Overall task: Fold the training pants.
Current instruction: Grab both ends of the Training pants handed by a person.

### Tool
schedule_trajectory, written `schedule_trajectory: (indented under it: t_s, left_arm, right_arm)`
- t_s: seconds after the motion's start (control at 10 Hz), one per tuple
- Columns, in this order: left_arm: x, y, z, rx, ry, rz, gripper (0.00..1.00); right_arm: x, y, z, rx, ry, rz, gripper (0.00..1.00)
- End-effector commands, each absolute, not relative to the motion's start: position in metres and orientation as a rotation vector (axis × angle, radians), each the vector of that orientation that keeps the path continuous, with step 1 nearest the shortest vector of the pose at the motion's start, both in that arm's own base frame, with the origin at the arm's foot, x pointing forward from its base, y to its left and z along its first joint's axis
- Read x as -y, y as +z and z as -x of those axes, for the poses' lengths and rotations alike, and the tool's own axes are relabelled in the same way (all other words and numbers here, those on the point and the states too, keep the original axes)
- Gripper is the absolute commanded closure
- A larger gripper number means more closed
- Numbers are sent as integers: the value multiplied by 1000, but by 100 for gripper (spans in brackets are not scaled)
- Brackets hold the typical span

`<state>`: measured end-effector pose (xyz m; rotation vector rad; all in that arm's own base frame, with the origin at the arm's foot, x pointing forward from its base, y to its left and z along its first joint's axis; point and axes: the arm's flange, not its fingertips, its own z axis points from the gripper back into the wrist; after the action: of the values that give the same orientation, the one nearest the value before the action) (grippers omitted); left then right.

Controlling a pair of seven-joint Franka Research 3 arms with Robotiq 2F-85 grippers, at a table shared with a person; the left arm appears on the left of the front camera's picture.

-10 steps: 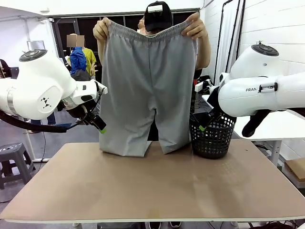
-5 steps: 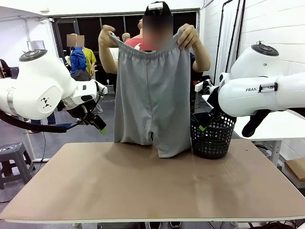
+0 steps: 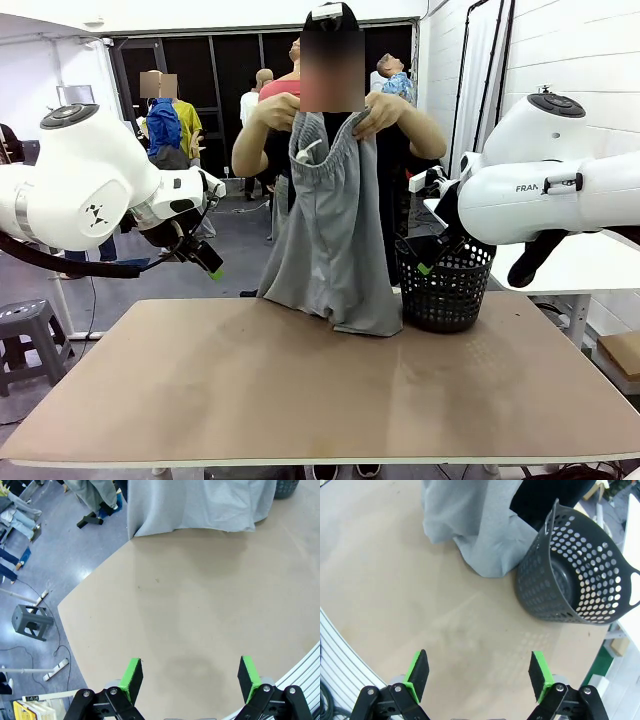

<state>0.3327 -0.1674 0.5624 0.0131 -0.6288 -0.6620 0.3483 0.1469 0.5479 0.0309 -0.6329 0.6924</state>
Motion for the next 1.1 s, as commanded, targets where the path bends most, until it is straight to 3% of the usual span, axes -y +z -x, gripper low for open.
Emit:
schedule_trajectory:
  t_s: [0.0, 1.0]
  left_arm:
    - [167, 563, -333, 632, -672, -16, 0]
    - [167, 563, -333, 632, -672, -16, 0]
  right_arm:
    - [-147, 548, -348, 626, 694, -41, 0]
    - [-147, 548, -348, 626, 694, -41, 0]
